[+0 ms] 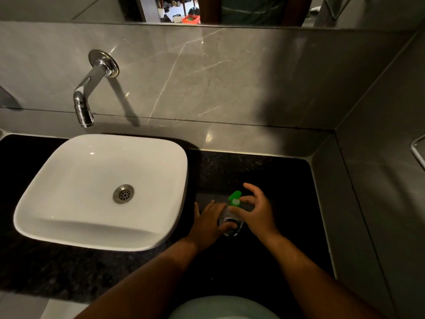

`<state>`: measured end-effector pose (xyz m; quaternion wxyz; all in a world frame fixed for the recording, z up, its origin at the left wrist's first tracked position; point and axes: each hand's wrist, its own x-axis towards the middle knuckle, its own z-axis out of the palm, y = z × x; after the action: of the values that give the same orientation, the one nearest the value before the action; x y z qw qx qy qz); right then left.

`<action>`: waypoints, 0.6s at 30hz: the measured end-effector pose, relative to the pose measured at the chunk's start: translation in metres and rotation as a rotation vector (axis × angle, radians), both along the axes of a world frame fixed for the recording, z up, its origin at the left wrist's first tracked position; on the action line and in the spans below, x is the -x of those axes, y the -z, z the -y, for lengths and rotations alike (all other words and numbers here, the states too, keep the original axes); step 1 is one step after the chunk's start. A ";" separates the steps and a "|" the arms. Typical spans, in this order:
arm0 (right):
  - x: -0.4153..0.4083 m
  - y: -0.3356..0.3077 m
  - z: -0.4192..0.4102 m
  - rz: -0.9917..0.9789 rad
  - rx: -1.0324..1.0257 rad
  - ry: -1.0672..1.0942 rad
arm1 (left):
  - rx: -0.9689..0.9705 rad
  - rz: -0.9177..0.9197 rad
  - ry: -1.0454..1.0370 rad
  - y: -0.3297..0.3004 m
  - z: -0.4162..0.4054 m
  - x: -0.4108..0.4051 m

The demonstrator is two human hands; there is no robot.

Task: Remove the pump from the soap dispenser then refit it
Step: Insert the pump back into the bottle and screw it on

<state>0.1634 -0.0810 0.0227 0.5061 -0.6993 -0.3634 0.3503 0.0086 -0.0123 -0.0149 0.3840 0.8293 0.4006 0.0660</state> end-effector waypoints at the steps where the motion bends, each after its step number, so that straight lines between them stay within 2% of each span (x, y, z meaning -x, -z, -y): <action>1: 0.002 0.000 0.000 0.061 -0.018 0.023 | 0.003 0.011 0.010 0.001 0.000 -0.001; 3: 0.003 0.001 0.002 0.114 -0.037 0.018 | 0.000 0.023 0.019 0.003 0.001 -0.002; 8: -0.011 0.003 0.006 -0.124 -0.010 -0.190 | -0.026 -0.013 0.000 0.010 -0.001 0.001; 10: -0.009 0.005 0.006 -0.157 -0.010 -0.180 | -0.042 -0.019 0.004 0.010 0.000 0.000; 15: 0.004 0.008 -0.004 -0.050 -0.044 -0.037 | -0.033 -0.028 0.000 0.004 -0.003 0.000; 18: 0.003 0.013 -0.006 0.035 -0.046 -0.048 | -0.012 -0.013 0.007 0.000 -0.003 0.001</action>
<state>0.1603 -0.0754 0.0099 0.5071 -0.6846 -0.3970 0.3413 0.0080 -0.0092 -0.0151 0.3764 0.8334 0.4000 0.0617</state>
